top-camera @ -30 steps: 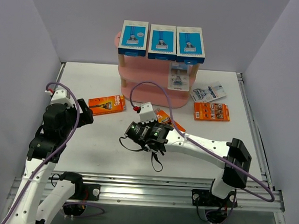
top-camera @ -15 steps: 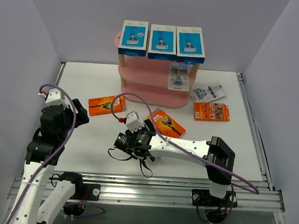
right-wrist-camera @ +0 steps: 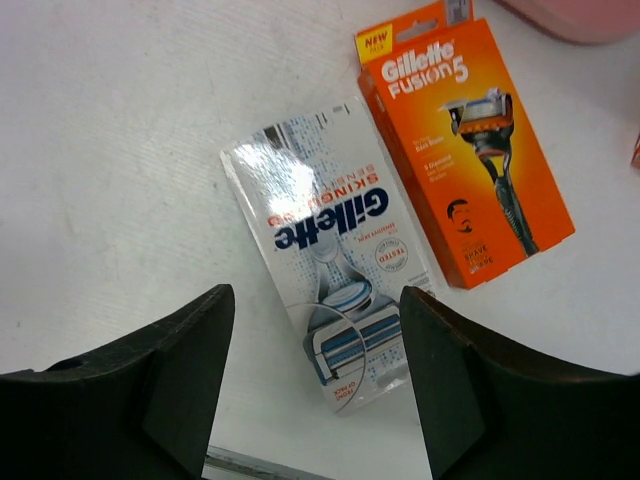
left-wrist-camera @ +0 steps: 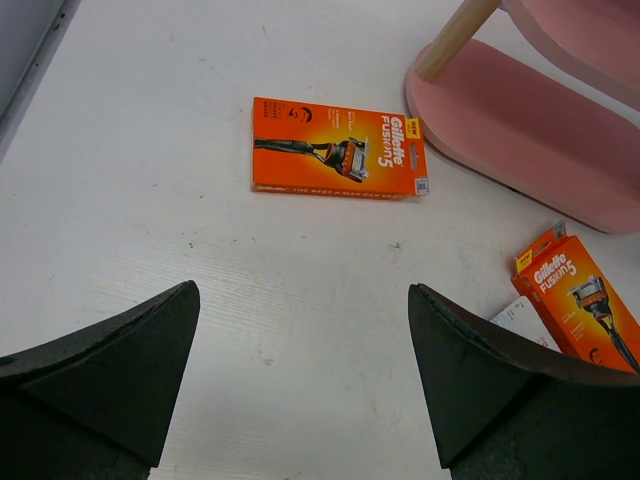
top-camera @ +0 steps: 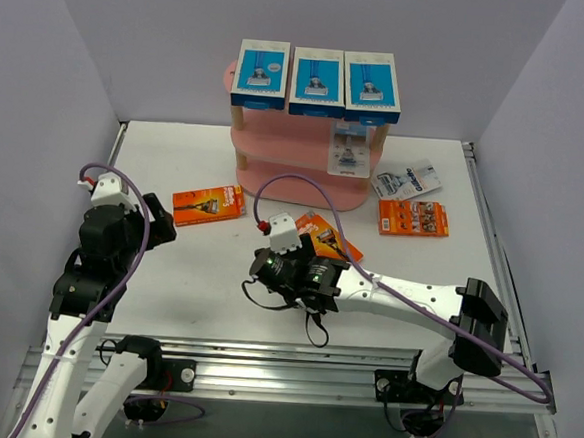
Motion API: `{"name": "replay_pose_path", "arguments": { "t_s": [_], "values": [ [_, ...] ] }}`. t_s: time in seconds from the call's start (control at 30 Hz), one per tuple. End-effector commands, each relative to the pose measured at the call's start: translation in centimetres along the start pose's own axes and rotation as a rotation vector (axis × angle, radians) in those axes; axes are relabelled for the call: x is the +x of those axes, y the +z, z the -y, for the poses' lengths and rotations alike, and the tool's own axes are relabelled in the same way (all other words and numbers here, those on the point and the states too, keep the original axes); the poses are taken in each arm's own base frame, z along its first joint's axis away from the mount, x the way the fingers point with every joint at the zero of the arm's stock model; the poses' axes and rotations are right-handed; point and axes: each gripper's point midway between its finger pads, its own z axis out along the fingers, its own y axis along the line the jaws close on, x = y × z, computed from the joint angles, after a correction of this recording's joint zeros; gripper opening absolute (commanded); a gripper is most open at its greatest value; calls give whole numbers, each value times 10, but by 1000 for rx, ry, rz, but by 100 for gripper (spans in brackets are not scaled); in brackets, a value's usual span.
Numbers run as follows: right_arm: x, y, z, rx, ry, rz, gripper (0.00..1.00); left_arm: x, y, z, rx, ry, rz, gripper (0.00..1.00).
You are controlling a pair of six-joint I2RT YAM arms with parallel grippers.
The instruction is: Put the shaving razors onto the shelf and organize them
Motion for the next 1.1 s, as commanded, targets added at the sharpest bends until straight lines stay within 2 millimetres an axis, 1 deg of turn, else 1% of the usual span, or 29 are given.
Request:
{"name": "replay_pose_path", "arguments": {
  "t_s": [0.0,0.03,0.07,0.1,0.13,0.17,0.2,0.23,0.3,0.37,0.43,0.47,0.5,0.57,0.6,0.63,0.67,0.7,0.73,0.77,0.8,0.83,0.9,0.93,0.97,1.0,1.03,1.07],
  "values": [
    [12,5,10,-56,132,-23,62,-16,-5,13,63,-13,39,94],
    [27,15,21,-37,150,-55,62,-14,-3,15,71,-9,31,94],
    [25,15,19,-82,207,-54,62,-14,-3,17,83,-7,26,94],
    [28,17,22,-93,231,-58,62,-12,-2,20,100,-6,17,94],
    [35,22,27,-94,257,-60,63,-10,0,22,106,-1,6,94],
    [33,19,29,-110,287,-46,63,-8,1,23,111,1,-3,94],
    [35,18,29,-124,301,-45,64,-8,2,24,117,1,-8,94],
    [35,18,29,-132,316,-38,68,-6,4,26,124,4,-19,94],
    [44,18,36,-118,337,-46,72,-4,5,27,130,7,-28,94],
    [55,20,44,-90,355,-64,72,-2,7,29,139,8,-42,94],
    [62,21,50,-67,411,-69,72,-1,7,32,151,10,-46,94],
    [62,20,53,-70,445,-61,72,0,7,32,154,10,-47,94],
    [74,24,61,-47,490,-80,72,0,8,32,156,12,-46,94],
    [74,23,64,-82,570,-68,71,0,8,33,159,12,-50,94],
    [87,28,74,-63,614,-84,70,1,8,33,158,12,-52,94],
    [84,28,70,-105,652,-76,70,0,8,33,160,12,-52,94],
    [82,26,73,-126,685,-58,69,1,8,34,164,13,-53,94],
    [94,30,83,-101,710,-76,68,1,8,34,164,14,-54,94],
    [91,32,84,-115,746,-60,68,1,8,34,165,15,-56,94],
    [92,31,86,-126,770,-62,68,1,8,34,165,15,-56,94],
    [100,35,95,-103,794,-69,68,2,8,35,166,15,-57,94],
    [102,36,98,-101,818,-70,67,2,8,35,166,16,-57,94],
    [100,35,96,-153,863,-61,66,2,8,35,166,16,-57,94],
    [108,38,102,-141,893,-70,65,2,9,35,165,16,-58,94],
    [112,38,99,-167,908,-84,65,2,9,35,167,15,-59,94],
    [110,40,99,-181,931,-76,65,2,9,35,168,15,-59,94],
    [119,43,104,-168,950,-88,65,3,9,36,169,15,-61,94],
    [120,45,103,-178,969,-90,64,3,9,35,167,15,-62,94]
  ]
}}
